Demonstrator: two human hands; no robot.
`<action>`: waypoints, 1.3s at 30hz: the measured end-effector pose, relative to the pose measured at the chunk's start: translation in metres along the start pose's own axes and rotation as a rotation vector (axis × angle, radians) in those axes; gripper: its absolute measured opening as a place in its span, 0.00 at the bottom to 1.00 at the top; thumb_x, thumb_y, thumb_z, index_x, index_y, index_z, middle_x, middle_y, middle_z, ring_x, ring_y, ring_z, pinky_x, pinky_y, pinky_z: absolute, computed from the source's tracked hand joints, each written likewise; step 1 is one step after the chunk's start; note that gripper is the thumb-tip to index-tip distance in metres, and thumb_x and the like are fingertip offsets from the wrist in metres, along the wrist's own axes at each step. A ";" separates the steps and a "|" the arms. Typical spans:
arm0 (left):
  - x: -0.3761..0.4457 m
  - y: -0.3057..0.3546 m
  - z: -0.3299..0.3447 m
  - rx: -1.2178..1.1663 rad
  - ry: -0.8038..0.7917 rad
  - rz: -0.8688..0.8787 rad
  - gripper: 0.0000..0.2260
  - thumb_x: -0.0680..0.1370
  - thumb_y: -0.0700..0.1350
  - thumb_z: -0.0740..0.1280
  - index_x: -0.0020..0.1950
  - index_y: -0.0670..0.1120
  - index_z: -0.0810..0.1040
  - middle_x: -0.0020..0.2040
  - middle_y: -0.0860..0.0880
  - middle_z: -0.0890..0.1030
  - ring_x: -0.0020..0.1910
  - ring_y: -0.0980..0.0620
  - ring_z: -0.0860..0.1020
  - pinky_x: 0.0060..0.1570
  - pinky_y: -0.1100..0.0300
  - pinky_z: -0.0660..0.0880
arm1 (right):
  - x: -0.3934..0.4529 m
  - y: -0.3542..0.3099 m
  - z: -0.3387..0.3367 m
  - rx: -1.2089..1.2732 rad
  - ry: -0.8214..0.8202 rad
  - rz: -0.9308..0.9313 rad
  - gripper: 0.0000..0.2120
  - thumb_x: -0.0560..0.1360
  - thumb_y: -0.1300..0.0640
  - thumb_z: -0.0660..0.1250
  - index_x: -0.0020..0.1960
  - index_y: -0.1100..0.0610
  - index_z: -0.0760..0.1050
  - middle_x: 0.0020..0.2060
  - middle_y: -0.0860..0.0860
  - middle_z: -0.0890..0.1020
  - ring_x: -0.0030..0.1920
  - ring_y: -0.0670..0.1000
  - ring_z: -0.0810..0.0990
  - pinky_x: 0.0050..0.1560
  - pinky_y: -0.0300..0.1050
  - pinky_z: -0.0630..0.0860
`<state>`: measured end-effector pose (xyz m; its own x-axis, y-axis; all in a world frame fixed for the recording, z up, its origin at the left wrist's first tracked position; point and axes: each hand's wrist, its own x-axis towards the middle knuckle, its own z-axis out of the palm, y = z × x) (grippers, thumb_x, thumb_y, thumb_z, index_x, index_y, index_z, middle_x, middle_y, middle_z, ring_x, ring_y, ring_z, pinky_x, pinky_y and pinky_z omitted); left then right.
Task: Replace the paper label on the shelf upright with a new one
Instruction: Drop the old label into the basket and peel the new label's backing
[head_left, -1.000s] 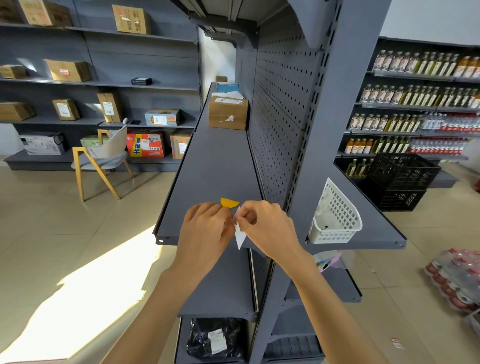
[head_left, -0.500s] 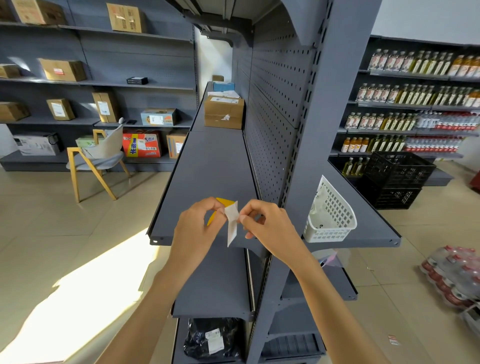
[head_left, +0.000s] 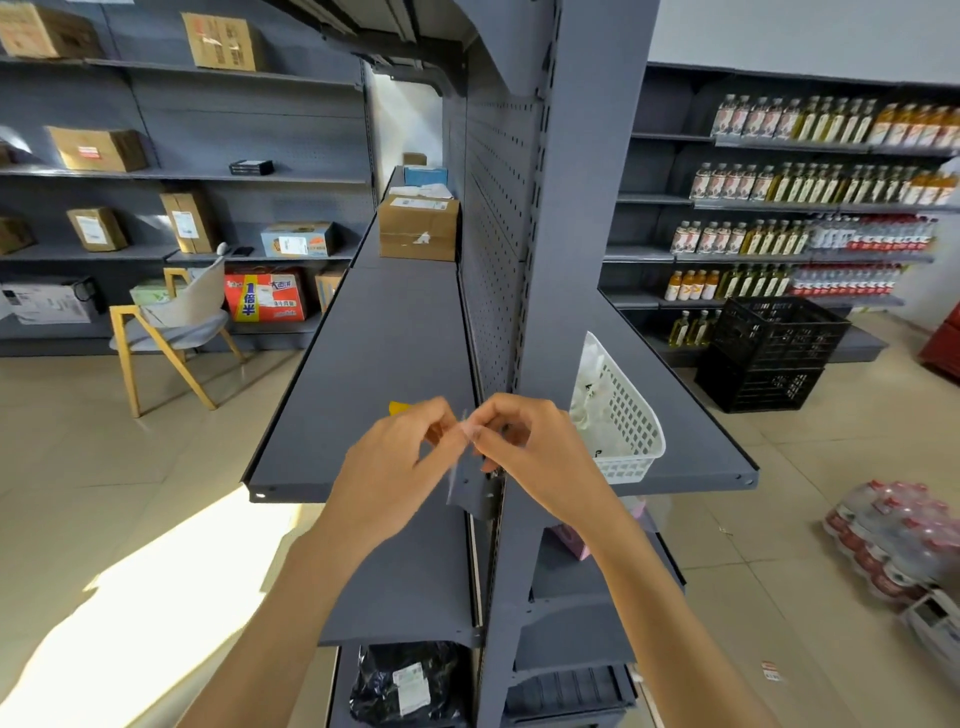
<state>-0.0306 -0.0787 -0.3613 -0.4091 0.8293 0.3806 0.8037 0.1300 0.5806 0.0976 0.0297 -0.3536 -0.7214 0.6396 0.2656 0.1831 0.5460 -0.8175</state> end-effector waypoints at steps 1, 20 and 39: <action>-0.001 0.003 0.004 -0.014 0.003 0.006 0.12 0.81 0.56 0.58 0.40 0.55 0.72 0.36 0.61 0.77 0.36 0.63 0.74 0.35 0.60 0.67 | -0.001 0.001 -0.004 0.015 -0.009 -0.006 0.05 0.77 0.58 0.69 0.44 0.53 0.82 0.37 0.50 0.85 0.35 0.53 0.85 0.40 0.42 0.82; 0.025 0.077 0.044 -0.114 0.185 0.081 0.08 0.82 0.45 0.60 0.44 0.48 0.73 0.36 0.49 0.80 0.32 0.52 0.76 0.32 0.57 0.72 | 0.000 0.051 -0.089 -0.045 0.016 0.029 0.06 0.77 0.61 0.66 0.43 0.54 0.79 0.38 0.49 0.84 0.29 0.42 0.81 0.38 0.44 0.77; 0.054 0.127 0.080 -0.142 0.363 0.145 0.08 0.83 0.47 0.59 0.48 0.47 0.75 0.43 0.54 0.82 0.42 0.51 0.82 0.40 0.43 0.78 | 0.026 0.123 -0.139 -0.187 0.066 0.108 0.07 0.78 0.57 0.66 0.43 0.50 0.79 0.37 0.45 0.85 0.32 0.47 0.85 0.44 0.56 0.84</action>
<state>0.0839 0.0259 -0.3244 -0.4420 0.5847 0.6802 0.8070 -0.0719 0.5862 0.1944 0.1889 -0.3761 -0.6467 0.7304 0.2198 0.3820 0.5596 -0.7355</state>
